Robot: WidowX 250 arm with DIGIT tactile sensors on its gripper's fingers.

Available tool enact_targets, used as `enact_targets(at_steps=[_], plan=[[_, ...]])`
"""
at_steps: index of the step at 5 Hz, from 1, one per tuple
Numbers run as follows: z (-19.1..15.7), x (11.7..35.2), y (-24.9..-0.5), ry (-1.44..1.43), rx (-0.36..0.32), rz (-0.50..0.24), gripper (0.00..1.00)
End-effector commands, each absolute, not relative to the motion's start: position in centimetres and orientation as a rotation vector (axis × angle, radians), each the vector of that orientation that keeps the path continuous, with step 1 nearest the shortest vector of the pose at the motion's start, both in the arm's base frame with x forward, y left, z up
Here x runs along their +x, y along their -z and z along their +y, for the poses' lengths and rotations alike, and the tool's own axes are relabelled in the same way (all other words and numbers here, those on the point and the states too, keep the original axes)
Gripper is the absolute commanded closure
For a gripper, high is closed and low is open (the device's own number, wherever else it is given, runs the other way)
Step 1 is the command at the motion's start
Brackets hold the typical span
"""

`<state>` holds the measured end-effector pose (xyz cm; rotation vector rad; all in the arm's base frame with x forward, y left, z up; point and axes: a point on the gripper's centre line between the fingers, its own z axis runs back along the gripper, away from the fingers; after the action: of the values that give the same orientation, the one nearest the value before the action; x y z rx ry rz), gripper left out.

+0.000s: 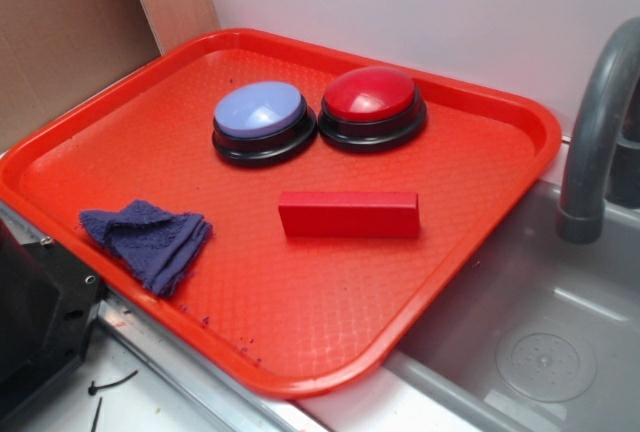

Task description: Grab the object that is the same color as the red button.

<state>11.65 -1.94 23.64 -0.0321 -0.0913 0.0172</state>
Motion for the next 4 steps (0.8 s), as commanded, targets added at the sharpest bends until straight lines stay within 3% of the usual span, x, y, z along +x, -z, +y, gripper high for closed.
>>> enact_targets(at_steps=[1, 3, 4], plan=[[-1.9, 11.6, -23.6, -0.017, -0.032, -0.091, 0.00], [-3.7, 16.7, -21.2, 0.450, 0.027, -0.145, 0.00], [-6.4, 19.0, -18.8, 0.693, 0.027, -0.110, 0.00]])
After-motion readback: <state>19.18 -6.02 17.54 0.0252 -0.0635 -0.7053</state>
